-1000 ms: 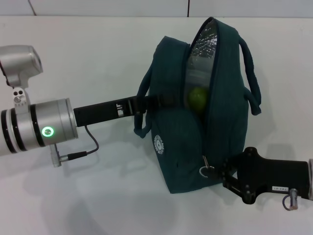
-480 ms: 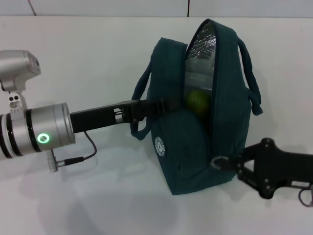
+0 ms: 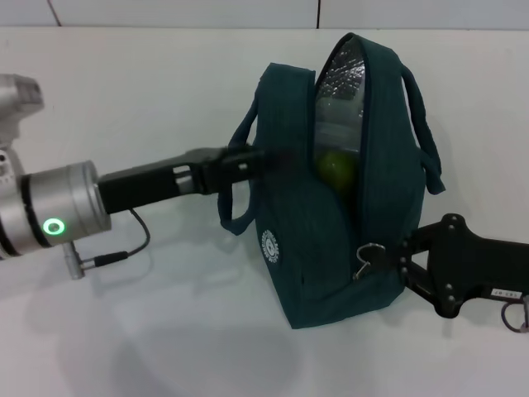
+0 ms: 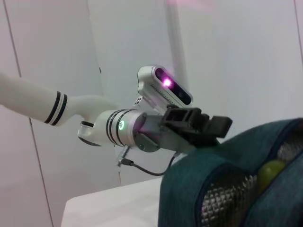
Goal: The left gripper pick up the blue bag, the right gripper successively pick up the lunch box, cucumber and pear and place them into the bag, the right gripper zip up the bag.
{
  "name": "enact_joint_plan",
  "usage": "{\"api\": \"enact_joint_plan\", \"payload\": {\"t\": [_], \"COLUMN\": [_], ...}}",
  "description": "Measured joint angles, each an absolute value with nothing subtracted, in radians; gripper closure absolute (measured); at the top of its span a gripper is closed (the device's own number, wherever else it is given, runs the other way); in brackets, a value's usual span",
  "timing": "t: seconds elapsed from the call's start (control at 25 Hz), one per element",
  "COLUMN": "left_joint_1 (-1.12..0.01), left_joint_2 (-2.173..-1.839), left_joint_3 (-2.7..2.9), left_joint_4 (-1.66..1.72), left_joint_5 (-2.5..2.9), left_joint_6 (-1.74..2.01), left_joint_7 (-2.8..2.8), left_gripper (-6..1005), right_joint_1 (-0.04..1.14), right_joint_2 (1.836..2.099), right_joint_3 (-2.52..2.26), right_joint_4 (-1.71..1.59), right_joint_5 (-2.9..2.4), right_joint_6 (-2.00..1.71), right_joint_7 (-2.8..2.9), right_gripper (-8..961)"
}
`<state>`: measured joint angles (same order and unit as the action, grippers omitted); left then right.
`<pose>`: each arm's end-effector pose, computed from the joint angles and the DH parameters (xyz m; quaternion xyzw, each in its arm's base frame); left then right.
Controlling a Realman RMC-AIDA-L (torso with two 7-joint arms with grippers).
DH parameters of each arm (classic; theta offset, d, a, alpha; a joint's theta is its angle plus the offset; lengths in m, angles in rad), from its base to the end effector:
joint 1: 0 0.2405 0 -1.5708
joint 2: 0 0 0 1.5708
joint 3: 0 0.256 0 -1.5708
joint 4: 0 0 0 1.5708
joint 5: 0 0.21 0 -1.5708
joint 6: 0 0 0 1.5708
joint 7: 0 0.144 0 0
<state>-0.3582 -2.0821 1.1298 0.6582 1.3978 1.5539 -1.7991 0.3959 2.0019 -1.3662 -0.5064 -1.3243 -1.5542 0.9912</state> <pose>-0.2358 0.2973 -0.0158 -0.8200 -0.4078 -0.4015 0.0123 0.2523 0.2781 -0.0365 -0.9393 0.0830 0.3238 0.0777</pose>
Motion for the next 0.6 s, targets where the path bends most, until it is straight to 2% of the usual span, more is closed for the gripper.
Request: {"api": "enact_joint_plan", "payload": {"t": [0.16,0.4,0.6], "left_joint_1": [-0.347,-0.326,-0.315], "left_joint_2": [-2.084,-2.083,-2.083], "left_joint_3": [1.067,0.970,0.937], "left_joint_4": [0.656,0.655,0.655], "left_joint_5": [1.398,1.397,1.395], "left_joint_6": [1.581,1.629,1.639], "left_joint_7": [-1.757,-1.697,-1.676], "left_gripper": [415,270,271], "right_joint_1": [0.396,0.400,0.414], "right_joint_2": [2.005,2.011,2.012], "right_joint_3": [-1.365,-1.364,-1.364], "right_joint_4": [-0.532,-0.589,-0.613], "right_joint_5": [-1.312,-1.272,-1.231], "right_joint_6": [-1.566,-1.576,-1.565], "right_joint_7": [0.973,0.971,0.968], "right_gripper": [940,939,937]}}
